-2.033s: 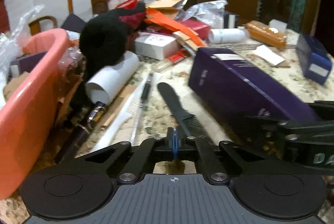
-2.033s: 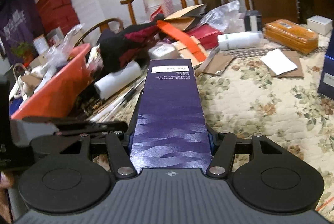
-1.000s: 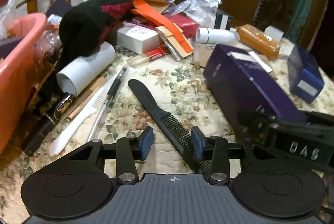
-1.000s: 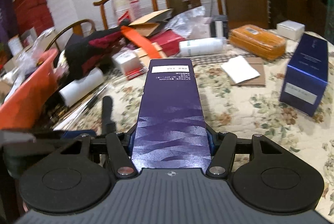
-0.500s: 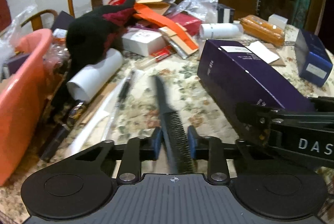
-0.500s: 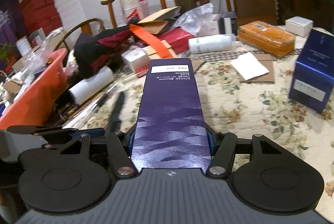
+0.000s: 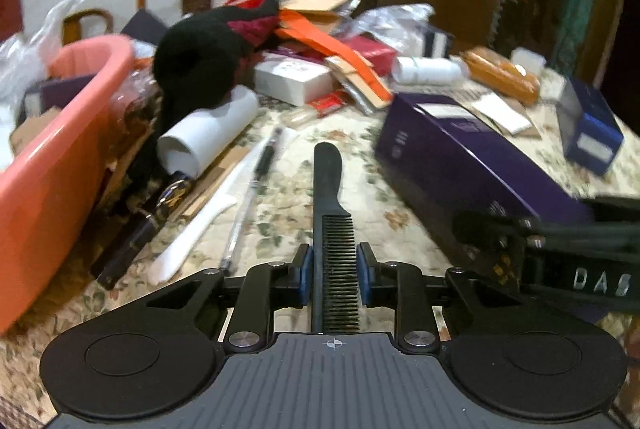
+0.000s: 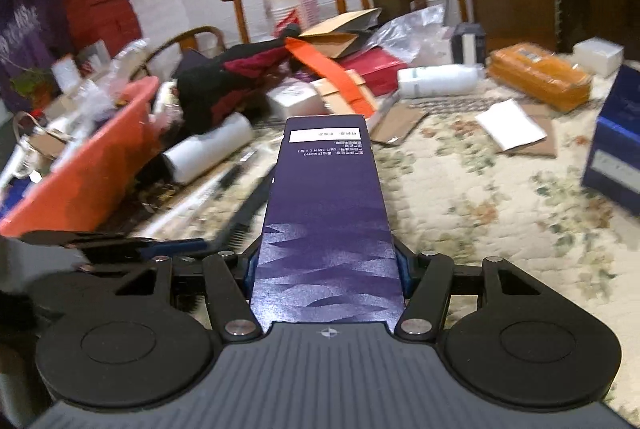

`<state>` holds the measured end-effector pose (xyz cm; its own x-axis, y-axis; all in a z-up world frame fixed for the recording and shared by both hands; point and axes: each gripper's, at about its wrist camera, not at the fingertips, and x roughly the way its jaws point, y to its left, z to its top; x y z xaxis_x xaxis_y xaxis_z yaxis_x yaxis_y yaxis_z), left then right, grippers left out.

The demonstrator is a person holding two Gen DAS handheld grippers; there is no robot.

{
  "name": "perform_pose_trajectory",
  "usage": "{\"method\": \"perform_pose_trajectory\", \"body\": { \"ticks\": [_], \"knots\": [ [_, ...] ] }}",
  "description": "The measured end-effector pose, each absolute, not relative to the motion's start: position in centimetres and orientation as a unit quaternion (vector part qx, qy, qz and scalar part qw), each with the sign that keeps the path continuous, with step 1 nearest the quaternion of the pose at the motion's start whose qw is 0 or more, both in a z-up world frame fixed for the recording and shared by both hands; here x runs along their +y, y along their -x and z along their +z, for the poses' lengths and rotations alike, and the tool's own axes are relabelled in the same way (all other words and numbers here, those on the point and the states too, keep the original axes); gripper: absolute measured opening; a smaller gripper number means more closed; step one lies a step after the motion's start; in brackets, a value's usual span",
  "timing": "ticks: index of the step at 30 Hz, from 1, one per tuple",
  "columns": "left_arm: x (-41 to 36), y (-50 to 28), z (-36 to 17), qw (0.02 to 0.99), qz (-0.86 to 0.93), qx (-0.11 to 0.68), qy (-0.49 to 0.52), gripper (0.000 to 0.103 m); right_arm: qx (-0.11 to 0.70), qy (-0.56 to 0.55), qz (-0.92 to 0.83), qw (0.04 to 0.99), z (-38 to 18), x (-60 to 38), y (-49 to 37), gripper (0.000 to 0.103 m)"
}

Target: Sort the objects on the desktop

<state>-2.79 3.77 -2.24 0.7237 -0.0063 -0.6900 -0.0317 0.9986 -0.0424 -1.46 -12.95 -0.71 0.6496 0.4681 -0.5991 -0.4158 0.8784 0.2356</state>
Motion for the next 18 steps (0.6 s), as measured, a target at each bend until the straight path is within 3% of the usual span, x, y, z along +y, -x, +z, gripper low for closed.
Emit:
{"method": "perform_pose_trajectory", "body": {
  "ticks": [5, 18],
  "knots": [
    [4.5, 3.3, -1.9, 0.932, -0.005, 0.361, 0.039, 0.019, 0.339, -0.006, 0.261, 0.904, -1.0, -11.8, 2.3, 0.065],
    [4.8, 6.2, 1.5, 0.946, 0.007, 0.322, 0.022, 0.020, 0.358, -0.055, 0.332, 0.871, -0.4, -12.0, 2.5, 0.064]
  ]
}}
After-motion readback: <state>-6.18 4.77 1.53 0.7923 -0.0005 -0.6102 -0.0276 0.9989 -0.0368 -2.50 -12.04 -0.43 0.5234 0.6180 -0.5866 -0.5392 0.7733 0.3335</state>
